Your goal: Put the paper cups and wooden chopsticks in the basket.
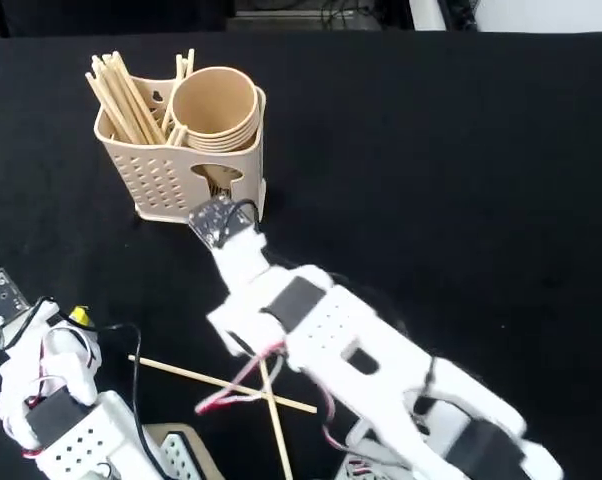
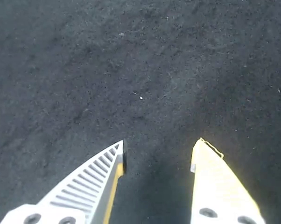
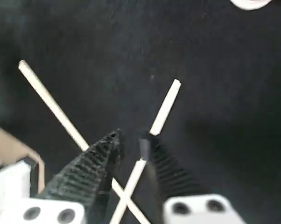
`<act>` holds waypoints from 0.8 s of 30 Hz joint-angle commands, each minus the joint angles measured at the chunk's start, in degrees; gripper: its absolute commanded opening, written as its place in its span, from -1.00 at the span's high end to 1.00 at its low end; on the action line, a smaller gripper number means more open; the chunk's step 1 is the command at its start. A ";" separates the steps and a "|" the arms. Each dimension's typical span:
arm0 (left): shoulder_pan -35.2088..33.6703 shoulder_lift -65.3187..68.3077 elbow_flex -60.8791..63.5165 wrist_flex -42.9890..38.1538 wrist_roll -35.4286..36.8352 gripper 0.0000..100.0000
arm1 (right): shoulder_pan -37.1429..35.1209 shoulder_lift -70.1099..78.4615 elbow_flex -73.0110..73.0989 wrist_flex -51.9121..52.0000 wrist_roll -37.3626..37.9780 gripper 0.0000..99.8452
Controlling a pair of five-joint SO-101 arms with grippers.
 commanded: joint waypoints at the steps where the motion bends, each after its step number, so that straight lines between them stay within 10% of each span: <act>1: -0.13 -0.62 -2.77 0.09 -1.67 0.52 | 0.26 10.33 -2.95 -3.60 -4.92 0.61; 24: 0.04 -0.62 -2.07 0.26 -2.37 0.52 | 4.57 32.04 -10.95 -6.59 -4.66 0.77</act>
